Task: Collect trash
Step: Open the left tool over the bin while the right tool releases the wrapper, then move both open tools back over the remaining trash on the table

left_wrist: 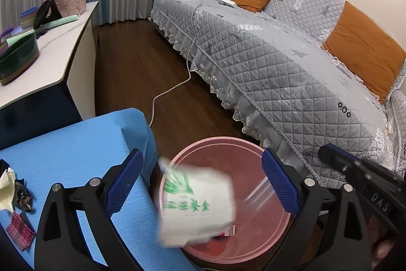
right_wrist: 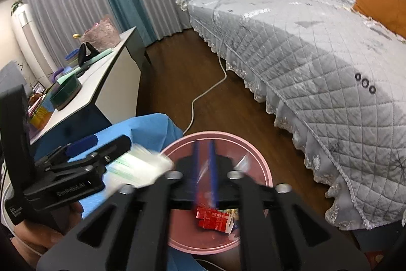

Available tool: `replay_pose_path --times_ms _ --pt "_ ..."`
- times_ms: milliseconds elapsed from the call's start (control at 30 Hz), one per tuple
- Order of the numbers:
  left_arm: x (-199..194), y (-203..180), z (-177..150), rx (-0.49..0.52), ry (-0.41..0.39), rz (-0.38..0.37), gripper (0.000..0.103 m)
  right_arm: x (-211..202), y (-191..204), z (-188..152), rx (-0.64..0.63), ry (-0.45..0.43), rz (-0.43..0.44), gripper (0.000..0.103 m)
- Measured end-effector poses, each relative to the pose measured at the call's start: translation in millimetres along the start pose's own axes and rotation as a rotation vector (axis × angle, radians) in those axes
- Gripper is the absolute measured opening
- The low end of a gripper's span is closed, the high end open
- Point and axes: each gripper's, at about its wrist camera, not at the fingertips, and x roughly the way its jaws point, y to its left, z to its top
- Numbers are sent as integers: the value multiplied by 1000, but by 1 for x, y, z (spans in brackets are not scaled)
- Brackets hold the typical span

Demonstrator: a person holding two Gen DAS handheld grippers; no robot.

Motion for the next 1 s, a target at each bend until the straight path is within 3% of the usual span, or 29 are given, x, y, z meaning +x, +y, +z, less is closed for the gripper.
replay_pose_path --times_ms 33,67,267,533,700,1000 --pt "-1 0 0 -3 -1 -1 91 0 0 0 0 0 -5 49" --pt "-1 1 0 -7 0 -1 91 0 1 -1 -3 -2 -8 50" --pt "-13 15 -4 -28 -2 23 91 -1 6 1 3 -14 -8 50" --pt "-64 44 -15 -50 -50 81 91 -13 32 0 -45 -80 5 50" --pt "-100 65 -26 -65 -75 110 91 -20 65 -8 -114 -127 13 50" --pt "-177 120 -49 -100 -134 184 91 -30 130 -28 -208 -158 121 50"
